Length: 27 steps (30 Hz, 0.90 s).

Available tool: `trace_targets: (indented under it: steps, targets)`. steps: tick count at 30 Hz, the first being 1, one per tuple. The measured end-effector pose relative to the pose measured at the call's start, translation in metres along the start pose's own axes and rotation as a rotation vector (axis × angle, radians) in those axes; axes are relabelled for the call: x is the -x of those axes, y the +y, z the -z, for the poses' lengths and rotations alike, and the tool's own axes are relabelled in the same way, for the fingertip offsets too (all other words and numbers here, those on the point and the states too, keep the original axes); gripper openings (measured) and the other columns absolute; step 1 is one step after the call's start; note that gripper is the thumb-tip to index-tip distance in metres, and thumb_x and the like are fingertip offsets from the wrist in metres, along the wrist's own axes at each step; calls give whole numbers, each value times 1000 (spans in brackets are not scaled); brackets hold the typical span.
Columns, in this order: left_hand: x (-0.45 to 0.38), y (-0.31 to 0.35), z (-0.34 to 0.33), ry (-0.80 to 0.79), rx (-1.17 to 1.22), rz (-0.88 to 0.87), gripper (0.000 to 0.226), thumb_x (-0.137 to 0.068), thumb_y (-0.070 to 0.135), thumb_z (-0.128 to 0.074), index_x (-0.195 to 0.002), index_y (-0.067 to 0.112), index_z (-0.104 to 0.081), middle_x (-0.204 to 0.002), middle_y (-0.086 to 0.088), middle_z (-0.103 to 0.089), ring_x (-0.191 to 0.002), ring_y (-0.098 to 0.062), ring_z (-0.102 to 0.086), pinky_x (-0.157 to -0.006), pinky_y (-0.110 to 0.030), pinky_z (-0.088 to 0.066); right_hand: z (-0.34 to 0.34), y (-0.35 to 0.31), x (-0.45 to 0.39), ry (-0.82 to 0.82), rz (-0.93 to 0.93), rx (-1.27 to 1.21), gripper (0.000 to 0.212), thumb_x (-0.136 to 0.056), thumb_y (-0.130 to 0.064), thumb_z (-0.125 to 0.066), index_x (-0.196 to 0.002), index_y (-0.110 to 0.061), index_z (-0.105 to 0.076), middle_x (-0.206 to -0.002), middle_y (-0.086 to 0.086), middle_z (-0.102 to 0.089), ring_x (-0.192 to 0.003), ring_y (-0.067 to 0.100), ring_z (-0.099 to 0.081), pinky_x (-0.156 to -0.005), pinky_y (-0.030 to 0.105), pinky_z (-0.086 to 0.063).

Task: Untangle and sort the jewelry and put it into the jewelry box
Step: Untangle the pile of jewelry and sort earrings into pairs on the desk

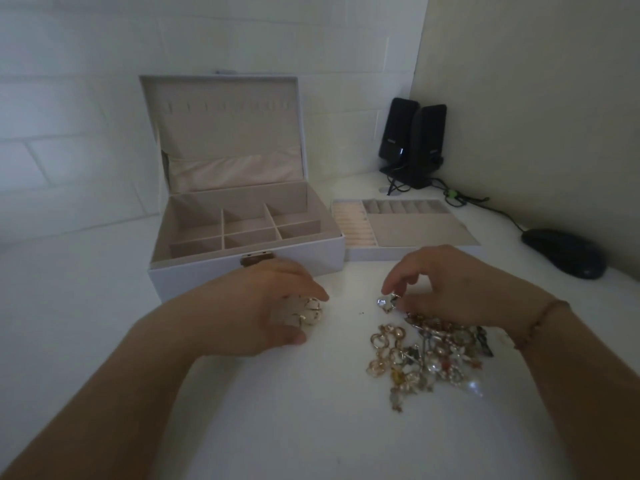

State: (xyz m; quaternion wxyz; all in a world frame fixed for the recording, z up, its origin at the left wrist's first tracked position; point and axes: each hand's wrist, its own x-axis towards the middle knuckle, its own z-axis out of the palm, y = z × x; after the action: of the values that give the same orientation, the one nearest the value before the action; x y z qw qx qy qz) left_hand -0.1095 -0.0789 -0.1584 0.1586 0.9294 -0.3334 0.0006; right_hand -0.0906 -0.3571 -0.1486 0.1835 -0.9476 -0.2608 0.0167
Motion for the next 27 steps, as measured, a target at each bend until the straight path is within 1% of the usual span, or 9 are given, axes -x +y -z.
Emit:
trace_targets:
  steps: [5,10,15,19,21,23,24,25,27]
  targets:
    - [-11,0,-12,34,48,9,35,-87,28,-70,-121,33,-63,-113,19,-55,-100,2,-51,-88,-4,-36,3,-2,2,-45,27,3,12,-78,-21,-74,-82,-32,-70,-81,-16,-66,-84,-3,-56,-77,17,-47]
    - [-22,2,-26,162,9,-25,25,-89,19,-66,-114,25,-69,-110,13,-61,-97,-3,-57,-87,-12,-42,15,1,8,7,-6,-57,16,-80,-18,-72,-79,-34,-66,-78,-15,-66,-80,-2,-59,-74,15,-48]
    - [-20,1,-26,229,-80,-47,30,-89,36,-65,-118,29,-66,-119,15,-56,-109,-2,-52,-94,-19,-44,10,4,6,-14,17,-97,15,-82,-17,-70,-89,-31,-69,-81,-13,-66,-81,-1,-59,-75,15,-48]
    - [-16,28,-28,295,-78,-105,47,-90,57,-47,-127,30,-59,-129,13,-53,-120,-3,-45,-101,-17,-35,11,15,3,15,-2,-102,17,-84,-16,-68,-90,-32,-70,-85,-12,-67,-82,-3,-59,-74,13,-48]
    - [-13,54,-36,243,36,-86,57,-90,66,-41,-136,34,-48,-143,16,-41,-131,1,-35,-108,-16,-26,25,22,7,92,-40,-157,20,-83,-15,-69,-85,-34,-70,-87,-11,-70,-81,-6,-61,-73,8,-45]
    - [-11,74,-47,124,132,5,70,-86,73,-33,-146,39,-30,-156,22,-16,-141,6,-14,-112,-16,-12,41,32,13,198,-103,-297,21,-83,-11,-69,-81,-31,-71,-85,-8,-72,-78,-8,-62,-71,4,-43]
    - [-12,79,-51,55,146,56,78,-82,77,-31,-150,39,-21,-158,25,-4,-142,6,-5,-113,-16,-6,45,40,17,230,-135,-425,20,-83,-7,-68,-81,-27,-72,-84,-5,-73,-79,-4,-64,-73,8,-46]
    - [-14,83,-54,5,154,93,85,-79,79,-29,-152,38,-13,-157,27,5,-143,6,1,-112,-17,-3,47,46,22,233,-157,-523,19,-83,-4,-67,-82,-22,-73,-85,-1,-74,-83,5,-67,-76,14,-51]
    - [-21,84,-57,-31,187,146,92,-77,81,-28,-154,35,-4,-158,25,12,-145,3,4,-111,-19,0,38,55,31,210,-170,-572,16,-84,-2,-65,-87,-15,-73,-92,6,-74,-94,29,-66,-88,33,-55]
